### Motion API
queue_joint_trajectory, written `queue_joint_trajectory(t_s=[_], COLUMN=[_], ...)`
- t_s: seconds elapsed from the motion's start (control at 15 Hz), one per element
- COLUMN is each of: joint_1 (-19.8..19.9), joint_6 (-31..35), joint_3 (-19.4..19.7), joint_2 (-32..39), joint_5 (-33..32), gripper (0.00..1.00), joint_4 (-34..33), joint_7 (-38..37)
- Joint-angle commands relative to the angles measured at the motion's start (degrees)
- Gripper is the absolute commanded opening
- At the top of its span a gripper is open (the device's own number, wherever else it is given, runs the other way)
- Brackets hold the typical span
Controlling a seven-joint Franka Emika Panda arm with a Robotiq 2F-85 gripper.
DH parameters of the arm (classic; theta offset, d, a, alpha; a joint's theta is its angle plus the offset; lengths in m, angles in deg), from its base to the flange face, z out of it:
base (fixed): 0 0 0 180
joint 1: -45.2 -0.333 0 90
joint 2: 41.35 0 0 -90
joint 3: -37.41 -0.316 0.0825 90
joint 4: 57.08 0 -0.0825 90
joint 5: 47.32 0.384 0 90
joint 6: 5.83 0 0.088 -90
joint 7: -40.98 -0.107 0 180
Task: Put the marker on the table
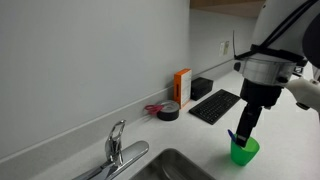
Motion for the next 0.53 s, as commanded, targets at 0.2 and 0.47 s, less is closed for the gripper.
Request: queue_joint_trajectory(t_s=[0.2, 0.47], joint_1=[0.2, 0.5], joint_6=[1.2, 1.7], joint_3=[-0.2, 0.0], joint_2=[5.4, 8.4], joint_5=[0.7, 0.1], gripper=[1.0, 1.0], joint_4=[-4.0, -6.3], joint_7=[-1.5, -3.0])
